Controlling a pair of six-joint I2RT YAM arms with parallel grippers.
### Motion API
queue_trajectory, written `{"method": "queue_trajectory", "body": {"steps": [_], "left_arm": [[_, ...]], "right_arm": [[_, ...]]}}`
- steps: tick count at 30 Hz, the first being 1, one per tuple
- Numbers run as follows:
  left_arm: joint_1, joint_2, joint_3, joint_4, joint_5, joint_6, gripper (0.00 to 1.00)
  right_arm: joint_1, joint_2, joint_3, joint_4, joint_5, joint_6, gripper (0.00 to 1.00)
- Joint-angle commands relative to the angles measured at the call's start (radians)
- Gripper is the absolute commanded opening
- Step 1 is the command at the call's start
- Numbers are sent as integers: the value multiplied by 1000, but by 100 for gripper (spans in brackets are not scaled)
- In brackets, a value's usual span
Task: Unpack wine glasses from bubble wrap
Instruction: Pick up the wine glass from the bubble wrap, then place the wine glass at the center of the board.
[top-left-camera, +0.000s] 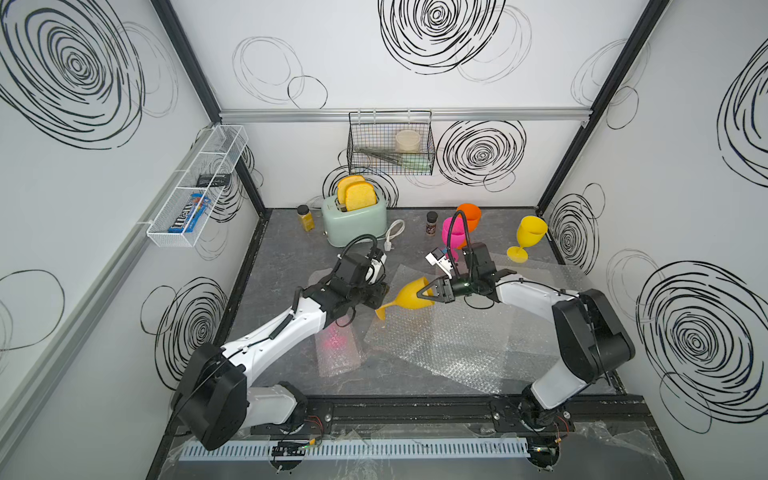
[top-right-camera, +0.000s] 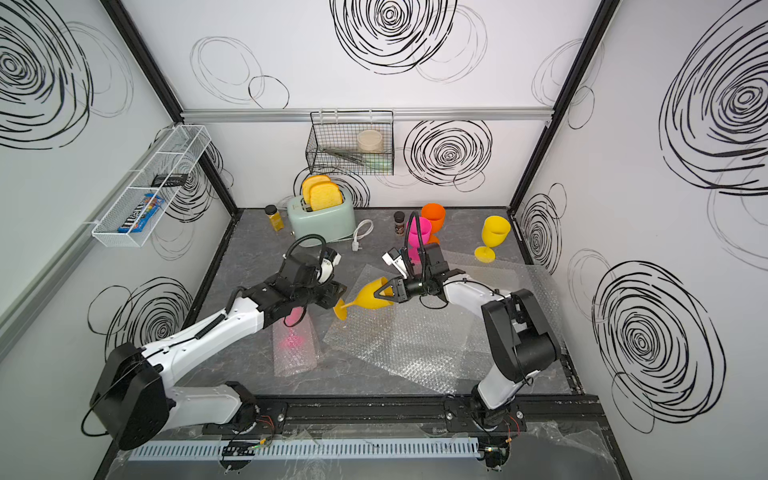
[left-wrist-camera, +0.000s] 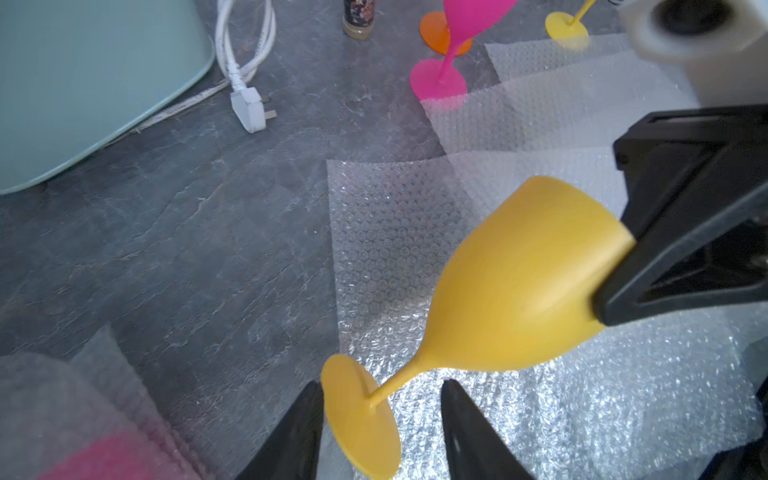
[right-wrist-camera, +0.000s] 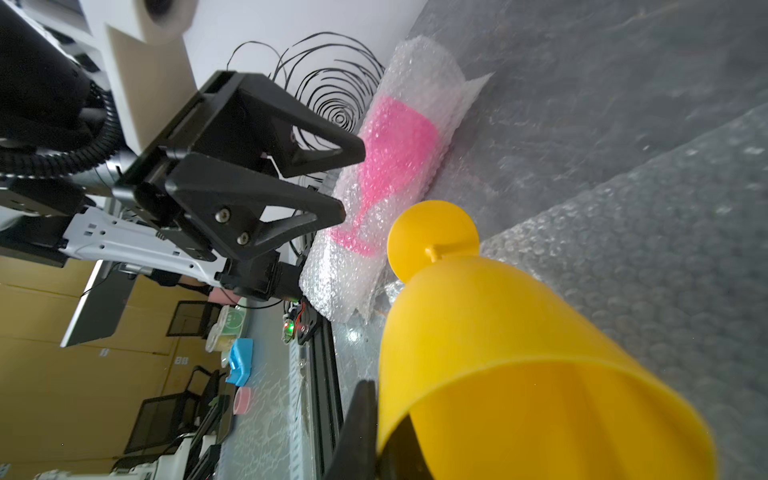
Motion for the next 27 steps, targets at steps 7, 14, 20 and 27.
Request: {"method": "queue_trajectory", "body": {"steps": [7,14,20,27], "left_arm": [[107,-32,-70,36,121,-138,51],[116,-39,-86,49,129,-148,51],[117,-47,-90,52,133,-152,51],[116,-46,-97,58,147,-152,51]], "right_arm": [[24,-44,242,-243,410,-64,4],[89,68,505,-473,939,-95,3],[151,194,700,-612,1067,-135,4],[186,425,1050,-936,1126,-116,4]]}}
